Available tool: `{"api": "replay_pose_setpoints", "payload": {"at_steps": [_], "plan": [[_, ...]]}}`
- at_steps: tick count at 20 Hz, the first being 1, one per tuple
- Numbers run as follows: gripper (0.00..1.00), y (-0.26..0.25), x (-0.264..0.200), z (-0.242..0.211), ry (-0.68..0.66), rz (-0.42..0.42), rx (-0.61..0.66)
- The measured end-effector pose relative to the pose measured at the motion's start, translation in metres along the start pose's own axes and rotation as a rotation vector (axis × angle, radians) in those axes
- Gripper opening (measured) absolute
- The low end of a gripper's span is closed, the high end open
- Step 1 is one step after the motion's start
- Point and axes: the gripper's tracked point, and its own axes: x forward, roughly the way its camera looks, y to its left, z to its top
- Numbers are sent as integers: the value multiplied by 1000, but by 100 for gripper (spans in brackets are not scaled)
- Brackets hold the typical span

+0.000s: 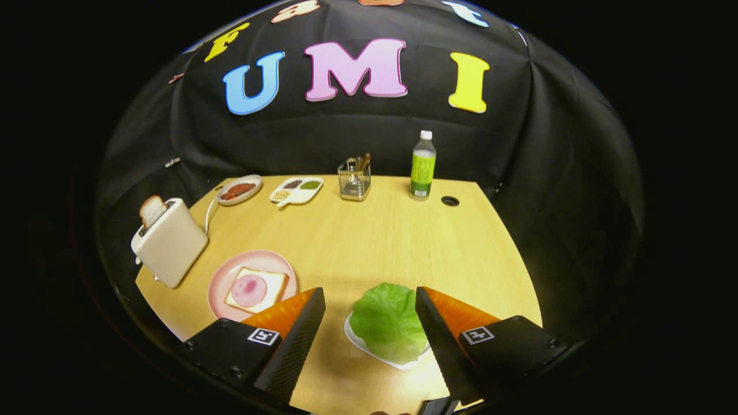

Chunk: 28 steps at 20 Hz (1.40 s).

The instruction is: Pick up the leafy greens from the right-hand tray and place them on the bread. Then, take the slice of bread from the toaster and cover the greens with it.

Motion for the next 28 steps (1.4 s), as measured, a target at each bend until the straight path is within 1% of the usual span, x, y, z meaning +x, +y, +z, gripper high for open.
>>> {"api": "replay_pose_setpoints", "payload": {"at_steps": [7,13,15,17,19,21,22,23,24,25,26,27,28], "plan": [[98,-25,63,-70,194,40,-29],[97,-36,83,-95,243,40,-29],[93,-39,85,-98,248,32,-31],[86,-39,86,-98,243,31,-41],[81,-36,87,-99,244,32,-56],[71,-28,87,-99,236,53,-84],[57,-23,87,-100,237,68,-97],[49,-23,88,-100,233,63,-112],[41,-19,89,-100,234,78,-115],[38,-19,88,-100,233,73,-118],[27,-18,88,-99,234,76,-119],[27,-17,88,-100,235,82,-110],[15,-17,88,-99,235,82,-103]]}}
